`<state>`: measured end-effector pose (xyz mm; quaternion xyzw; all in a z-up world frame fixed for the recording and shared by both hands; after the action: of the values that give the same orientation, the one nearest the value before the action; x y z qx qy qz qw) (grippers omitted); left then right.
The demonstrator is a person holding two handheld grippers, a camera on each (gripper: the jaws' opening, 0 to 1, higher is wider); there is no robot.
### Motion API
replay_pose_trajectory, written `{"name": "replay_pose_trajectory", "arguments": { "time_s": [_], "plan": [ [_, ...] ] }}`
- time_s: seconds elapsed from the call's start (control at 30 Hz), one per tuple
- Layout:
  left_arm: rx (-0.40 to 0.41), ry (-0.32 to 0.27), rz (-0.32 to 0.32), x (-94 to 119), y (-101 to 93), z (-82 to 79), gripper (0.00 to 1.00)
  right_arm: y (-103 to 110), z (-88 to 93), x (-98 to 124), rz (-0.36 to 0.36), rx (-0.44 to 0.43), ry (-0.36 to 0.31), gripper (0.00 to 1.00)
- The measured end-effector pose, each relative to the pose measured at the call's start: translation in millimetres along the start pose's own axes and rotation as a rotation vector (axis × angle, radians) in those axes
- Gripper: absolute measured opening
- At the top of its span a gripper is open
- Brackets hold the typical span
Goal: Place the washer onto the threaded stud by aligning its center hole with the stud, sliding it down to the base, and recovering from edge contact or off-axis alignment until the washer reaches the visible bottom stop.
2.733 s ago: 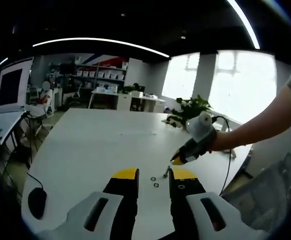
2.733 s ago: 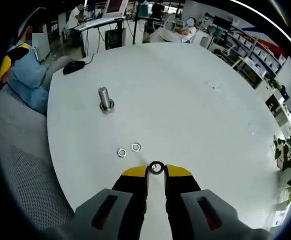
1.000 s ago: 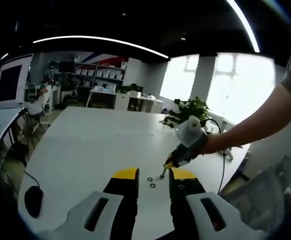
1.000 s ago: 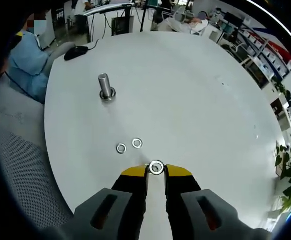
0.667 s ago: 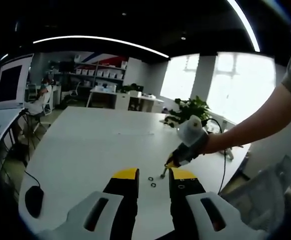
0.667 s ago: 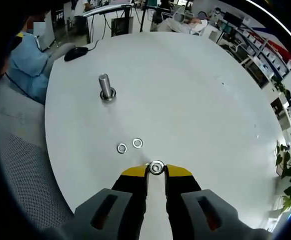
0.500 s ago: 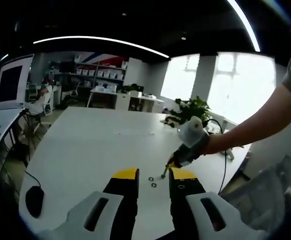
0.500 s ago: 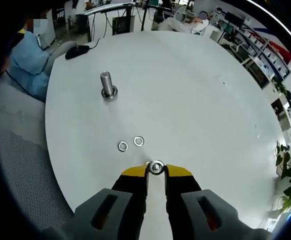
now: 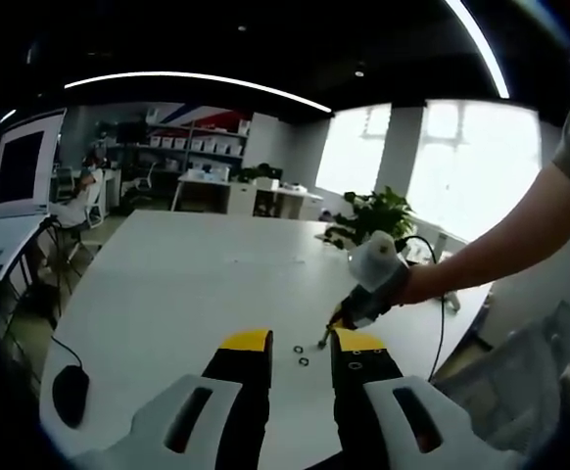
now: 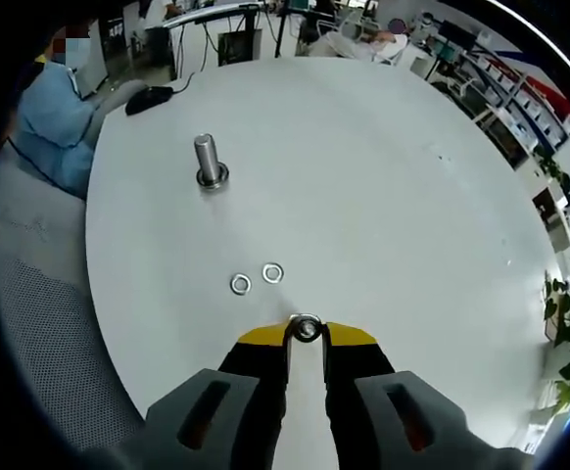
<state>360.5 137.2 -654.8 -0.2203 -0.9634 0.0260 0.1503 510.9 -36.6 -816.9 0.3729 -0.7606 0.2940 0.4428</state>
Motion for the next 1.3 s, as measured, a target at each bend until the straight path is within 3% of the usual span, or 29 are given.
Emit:
{"name": "replay_pose_trajectory", "arguments": {
  "time_s": [0.3, 0.77, 1.3],
  "plan": [
    [-0.009, 0.007, -0.007, 0.0, 0.8, 1.3, 0.22, -4.5, -1.4, -0.3, -0.013, -0.080, -0.021, 0.16],
    [-0.017, 0.016, -0.010, -0.7, 1.1, 2.8, 0.22, -2.7, 2.0, 9.0, -0.010, -0.075, -0.038, 0.19],
    [-0.023, 0.027, -0.003, -1.9, -0.7, 4.9, 0.22, -3.8, 23.5, 29.9, 0.009, -0.146, -0.060, 0.19]
  ]
}}
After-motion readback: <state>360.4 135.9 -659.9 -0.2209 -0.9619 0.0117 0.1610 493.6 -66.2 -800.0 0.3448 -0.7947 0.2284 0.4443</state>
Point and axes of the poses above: the point that each gripper's makers call its tool centre point, and the gripper's own axes: x roughly backward along the fingers, y roughly to its left, z roughly out of its underside, the point moved 1 cm from there along x, roughly backward along the fingers, and after that the axes turned 7 degrees about -x, right-handed, at the moved point
